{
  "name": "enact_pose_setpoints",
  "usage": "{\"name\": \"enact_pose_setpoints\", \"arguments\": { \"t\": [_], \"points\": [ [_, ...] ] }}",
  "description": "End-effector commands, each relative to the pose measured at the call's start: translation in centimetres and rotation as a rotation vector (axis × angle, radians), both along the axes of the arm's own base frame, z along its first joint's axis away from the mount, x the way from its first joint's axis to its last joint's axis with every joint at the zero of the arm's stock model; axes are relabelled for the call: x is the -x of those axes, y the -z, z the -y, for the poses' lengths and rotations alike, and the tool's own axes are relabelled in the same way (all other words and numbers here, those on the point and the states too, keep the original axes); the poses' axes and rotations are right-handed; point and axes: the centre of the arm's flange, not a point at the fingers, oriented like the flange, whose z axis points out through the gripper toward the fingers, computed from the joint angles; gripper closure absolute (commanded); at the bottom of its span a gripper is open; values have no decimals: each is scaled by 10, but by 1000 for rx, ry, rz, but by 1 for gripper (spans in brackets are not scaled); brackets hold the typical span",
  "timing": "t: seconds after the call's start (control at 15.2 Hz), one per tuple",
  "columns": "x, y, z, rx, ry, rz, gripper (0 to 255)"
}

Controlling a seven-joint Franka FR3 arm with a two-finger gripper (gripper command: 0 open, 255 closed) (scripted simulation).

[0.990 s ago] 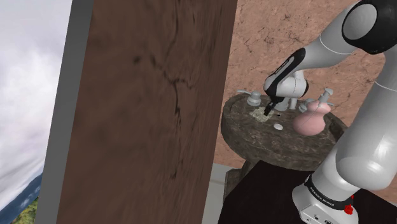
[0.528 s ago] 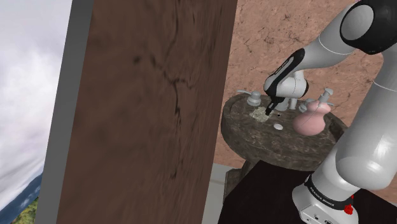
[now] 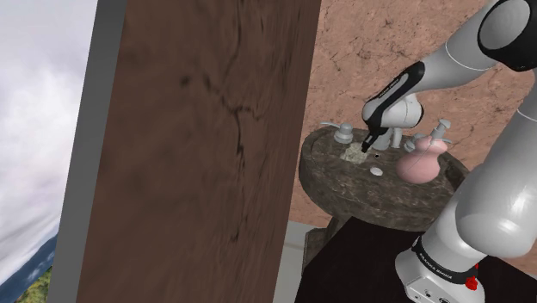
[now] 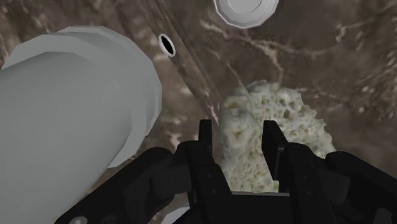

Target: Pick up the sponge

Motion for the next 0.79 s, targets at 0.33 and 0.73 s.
{"name": "enact_pose_setpoints", "arguments": {
  "t": [0.33,0.73],
  "points": [
    [2,-36,1,1,5,1,255],
    [2,-58,1,1,5,1,255]
  ]
}}
